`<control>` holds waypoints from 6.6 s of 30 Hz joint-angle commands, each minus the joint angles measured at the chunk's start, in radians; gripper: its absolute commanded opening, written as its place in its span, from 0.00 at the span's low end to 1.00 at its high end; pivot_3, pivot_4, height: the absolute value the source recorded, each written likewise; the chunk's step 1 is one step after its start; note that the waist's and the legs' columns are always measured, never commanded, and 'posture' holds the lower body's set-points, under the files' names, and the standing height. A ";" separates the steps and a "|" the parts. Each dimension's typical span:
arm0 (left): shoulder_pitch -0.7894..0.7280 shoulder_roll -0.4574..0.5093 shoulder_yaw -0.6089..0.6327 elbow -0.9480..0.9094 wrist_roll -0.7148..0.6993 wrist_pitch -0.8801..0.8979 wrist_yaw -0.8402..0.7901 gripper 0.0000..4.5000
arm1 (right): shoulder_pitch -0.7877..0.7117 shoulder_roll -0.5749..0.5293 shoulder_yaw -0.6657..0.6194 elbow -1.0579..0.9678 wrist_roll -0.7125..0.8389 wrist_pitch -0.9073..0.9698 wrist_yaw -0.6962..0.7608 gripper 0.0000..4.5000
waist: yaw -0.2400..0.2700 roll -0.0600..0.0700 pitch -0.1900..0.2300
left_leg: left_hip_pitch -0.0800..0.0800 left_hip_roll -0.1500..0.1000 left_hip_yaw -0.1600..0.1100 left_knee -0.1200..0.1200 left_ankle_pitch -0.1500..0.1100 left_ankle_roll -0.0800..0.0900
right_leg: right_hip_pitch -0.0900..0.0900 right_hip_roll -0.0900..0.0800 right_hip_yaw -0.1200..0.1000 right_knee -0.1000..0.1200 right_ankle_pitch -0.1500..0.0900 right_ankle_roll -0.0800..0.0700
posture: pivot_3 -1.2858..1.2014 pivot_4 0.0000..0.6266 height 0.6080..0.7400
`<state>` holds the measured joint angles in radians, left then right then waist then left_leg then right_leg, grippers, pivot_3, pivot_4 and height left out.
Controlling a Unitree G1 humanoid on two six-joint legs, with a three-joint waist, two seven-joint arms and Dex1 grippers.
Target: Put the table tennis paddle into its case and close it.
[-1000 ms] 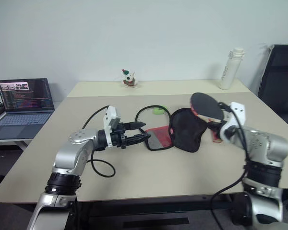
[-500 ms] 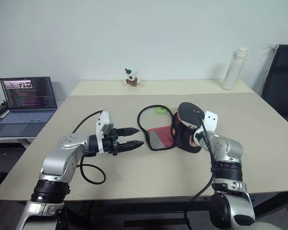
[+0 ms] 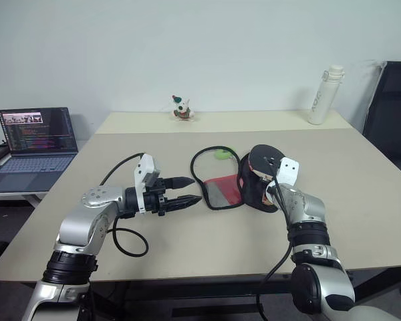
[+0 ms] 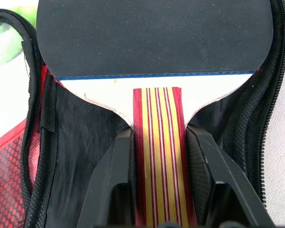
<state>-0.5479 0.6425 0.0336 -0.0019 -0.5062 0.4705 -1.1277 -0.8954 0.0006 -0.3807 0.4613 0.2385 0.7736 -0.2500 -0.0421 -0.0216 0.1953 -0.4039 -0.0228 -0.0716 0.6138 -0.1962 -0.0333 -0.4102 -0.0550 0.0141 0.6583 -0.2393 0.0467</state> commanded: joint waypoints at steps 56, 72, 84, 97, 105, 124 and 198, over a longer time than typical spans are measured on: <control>-0.464 -0.268 -0.085 1.101 0.504 -0.501 0.432 0.01 | 0.342 -0.640 0.285 -0.909 0.347 0.339 0.768 1.00 | 0.012 -0.006 0.003 | -0.004 -0.002 -0.004 -0.002 0.000 0.000 | 0.001 0.000 -0.007 -0.009 -0.002 0.004 | 0.52 0.24 1.00; -0.648 -0.397 -0.071 1.272 0.548 -0.558 0.478 0.01 | 0.379 -0.680 0.229 -0.935 0.346 0.357 0.751 1.00 | 0.013 -0.007 0.004 | -0.007 -0.005 -0.006 -0.001 0.000 -0.001 | 0.001 0.000 -0.009 -0.010 -0.001 0.006 | 0.52 0.24 1.00; -0.769 -0.557 -0.067 1.304 0.565 -0.580 0.501 0.01 | 0.406 -0.711 0.181 -0.955 0.352 0.377 0.742 1.00 | 0.022 -0.008 0.004 | -0.010 -0.005 -0.007 0.001 0.000 -0.001 | 0.000 0.000 -0.010 -0.010 -0.001 0.007 | 0.52 0.24 1.00; -0.823 -0.620 -0.014 1.293 0.547 -0.619 0.444 0.01 | 0.377 -0.719 0.144 -0.876 0.322 0.368 0.692 1.00 | 0.011 -0.007 0.004 | -0.012 -0.005 -0.009 0.010 -0.001 -0.001 | 0.000 0.001 -0.012 -0.007 0.000 0.007 | 0.52 0.24 1.00; -0.661 -0.449 0.061 1.172 0.457 -0.632 0.253 0.01 | 0.227 -0.608 0.178 -0.570 0.216 0.270 0.585 1.00 | 0.008 -0.007 0.004 | -0.011 -0.005 -0.006 0.012 -0.001 -0.001 | -0.001 0.001 -0.009 -0.002 0.002 0.004 | 0.52 0.24 1.00; -0.216 -0.152 0.090 0.126 -0.008 0.087 -0.035 0.01 | 0.009 -0.424 0.210 0.199 0.048 -0.045 0.582 1.00 | 0.001 -0.007 0.004 | -0.010 -0.001 -0.005 0.014 -0.001 -0.001 | -0.002 0.001 -0.006 0.003 0.003 0.001 | 0.52 0.24 1.00; 0.055 0.081 -0.032 -0.119 -0.085 0.140 -0.172 0.00 | 0.386 -0.267 0.106 -0.645 0.299 0.800 0.687 0.01 | -0.004 -0.007 0.004 | 0.001 0.002 0.000 0.005 -0.002 -0.002 | 0.003 0.001 0.000 -0.002 -0.001 0.000 | 0.52 0.24 1.00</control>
<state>-0.4844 0.7199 -0.0070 -0.1099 -0.5874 0.6258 -1.2988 -0.4981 -0.2415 -0.2546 -0.1871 0.5363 1.5796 0.4410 -0.0457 -0.0288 0.1990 -0.4025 -0.0211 -0.0712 0.6185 -0.1982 -0.0349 -0.4071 -0.0536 0.0142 0.6567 -0.2404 0.0471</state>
